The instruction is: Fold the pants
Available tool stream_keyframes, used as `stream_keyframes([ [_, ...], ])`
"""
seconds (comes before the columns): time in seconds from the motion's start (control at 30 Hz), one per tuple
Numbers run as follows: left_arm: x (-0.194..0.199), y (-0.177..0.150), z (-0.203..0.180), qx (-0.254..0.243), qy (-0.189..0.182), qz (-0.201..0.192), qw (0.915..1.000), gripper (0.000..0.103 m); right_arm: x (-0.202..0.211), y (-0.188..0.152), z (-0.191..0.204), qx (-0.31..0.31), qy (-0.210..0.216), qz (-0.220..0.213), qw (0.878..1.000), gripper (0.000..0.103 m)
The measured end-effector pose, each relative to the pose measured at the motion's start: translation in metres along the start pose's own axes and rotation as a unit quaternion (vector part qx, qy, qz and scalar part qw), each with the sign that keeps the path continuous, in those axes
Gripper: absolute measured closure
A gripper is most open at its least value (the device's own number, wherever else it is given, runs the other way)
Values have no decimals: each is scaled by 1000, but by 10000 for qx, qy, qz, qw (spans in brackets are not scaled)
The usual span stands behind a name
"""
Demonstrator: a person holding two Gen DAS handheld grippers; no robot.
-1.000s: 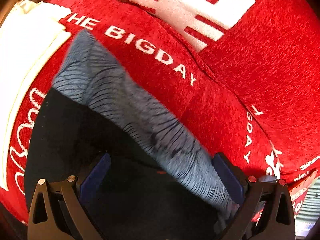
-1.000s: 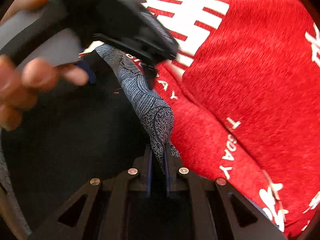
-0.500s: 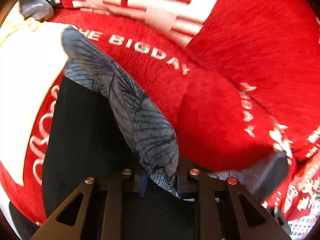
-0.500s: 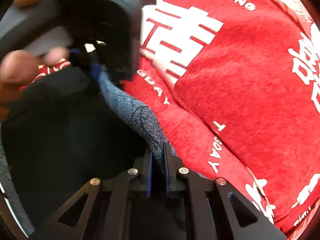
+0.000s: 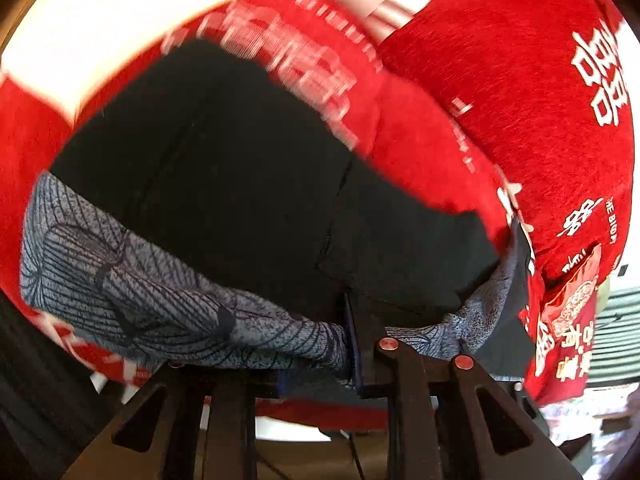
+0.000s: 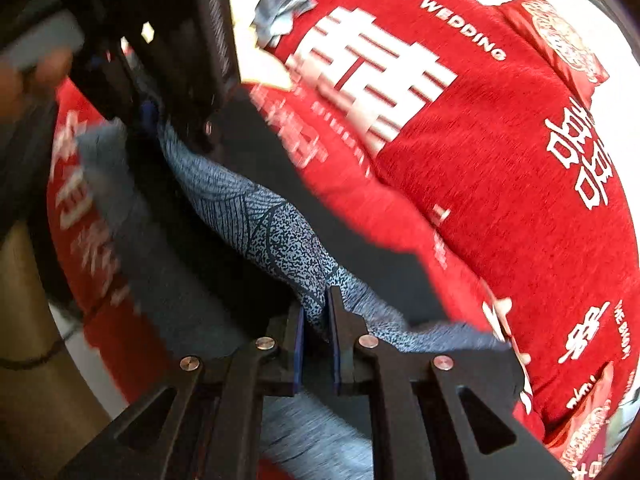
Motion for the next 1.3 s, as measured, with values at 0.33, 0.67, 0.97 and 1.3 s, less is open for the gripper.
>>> stream_keyframes([
  [0.33,40,-13,21,-122,398,-503,9979,26,37,4,-32,-997,370,22,9943,42],
  [0.67,52,31,-20,-902,646,-1175,9869,26,-40,9,-101,-2643,97,1216,9567,34],
  [0.97,-5,-10,-8,-2058,1451,-662,9655,26,-4,-55,-67,-2990,245,1813,9366,33],
  [1.3,-12,-23,-10,-2455,1689,-642,9524,12,-36,-63,-215,-3840,-1084,1897,8971,22],
])
Point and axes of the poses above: each gripper's, at about its wrist camera, not at the fingertips, and x roughly against the way its jaws point, z to its left, y to its top, the point moved 8 cm from there along -x, roughly the way its jaws point, and after that the axes turned 8 degrees about -z, right-handed, at the moved point
